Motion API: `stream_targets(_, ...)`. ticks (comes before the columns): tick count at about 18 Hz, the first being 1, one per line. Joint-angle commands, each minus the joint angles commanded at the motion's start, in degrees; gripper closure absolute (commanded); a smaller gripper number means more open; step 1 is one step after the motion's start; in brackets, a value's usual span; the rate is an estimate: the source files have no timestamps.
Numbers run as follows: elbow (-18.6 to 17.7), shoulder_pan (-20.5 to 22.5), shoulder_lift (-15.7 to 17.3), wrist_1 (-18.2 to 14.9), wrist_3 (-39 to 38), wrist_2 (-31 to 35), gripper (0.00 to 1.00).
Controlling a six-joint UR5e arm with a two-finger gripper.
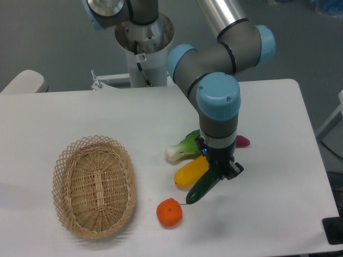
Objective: Place the cucumber on the table
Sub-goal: 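Hold the green cucumber in the gripper above the table, then move the held cucumber away from the yellow pepper and lower it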
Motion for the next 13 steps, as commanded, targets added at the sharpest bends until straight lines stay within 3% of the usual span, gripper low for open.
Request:
stream_targets(7,0.4,0.0,-5.7,9.3,0.7,0.3,0.68)
stream_targets(11,1.1,0.6,-8.6,13.4,0.6,0.4,0.68)
stream_targets(13,0.8,1.5,-9.5,13.9,0.1,0.4,0.68)
